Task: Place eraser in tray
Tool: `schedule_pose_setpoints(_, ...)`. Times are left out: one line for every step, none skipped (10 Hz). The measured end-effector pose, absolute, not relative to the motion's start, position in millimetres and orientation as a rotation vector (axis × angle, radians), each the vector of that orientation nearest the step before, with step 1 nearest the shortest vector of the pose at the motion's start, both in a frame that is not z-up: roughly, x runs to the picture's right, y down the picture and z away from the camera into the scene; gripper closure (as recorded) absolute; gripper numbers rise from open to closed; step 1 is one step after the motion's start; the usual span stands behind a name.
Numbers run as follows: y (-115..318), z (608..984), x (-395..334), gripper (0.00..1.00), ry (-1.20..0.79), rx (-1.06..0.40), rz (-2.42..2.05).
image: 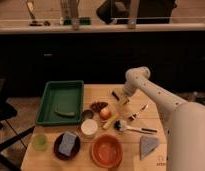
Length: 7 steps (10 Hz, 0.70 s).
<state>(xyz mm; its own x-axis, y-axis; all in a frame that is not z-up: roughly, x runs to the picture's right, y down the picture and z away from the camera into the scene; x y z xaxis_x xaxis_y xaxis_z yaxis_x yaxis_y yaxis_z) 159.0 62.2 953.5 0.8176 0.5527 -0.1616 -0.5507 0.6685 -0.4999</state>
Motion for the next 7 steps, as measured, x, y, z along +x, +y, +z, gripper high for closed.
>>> schedule_pose_setpoints(59.0, 954.6, 157.5, 0.2, 0.019, -0.548, 0.655)
schedule_pose_setpoints(57.4, 955.6, 157.0, 0.2, 0.033, -0.539, 0.676)
schedule_pose_setpoints(55.8, 956.8, 155.7, 0.2, 0.048, -0.532, 0.702)
schedule_pose_setpoints(54.8, 957.7, 155.4, 0.2, 0.057, -0.528, 0.732)
schedule_pose_setpoints(53.7, 959.0, 158.1, 0.2, 0.068, -0.523, 0.773)
schedule_pose_setpoints(53.1, 959.8, 160.4, 0.2, 0.072, -0.522, 0.807)
schedule_pose_setpoints(52.6, 960.5, 164.1, 0.2, 0.073, -0.522, 0.845)
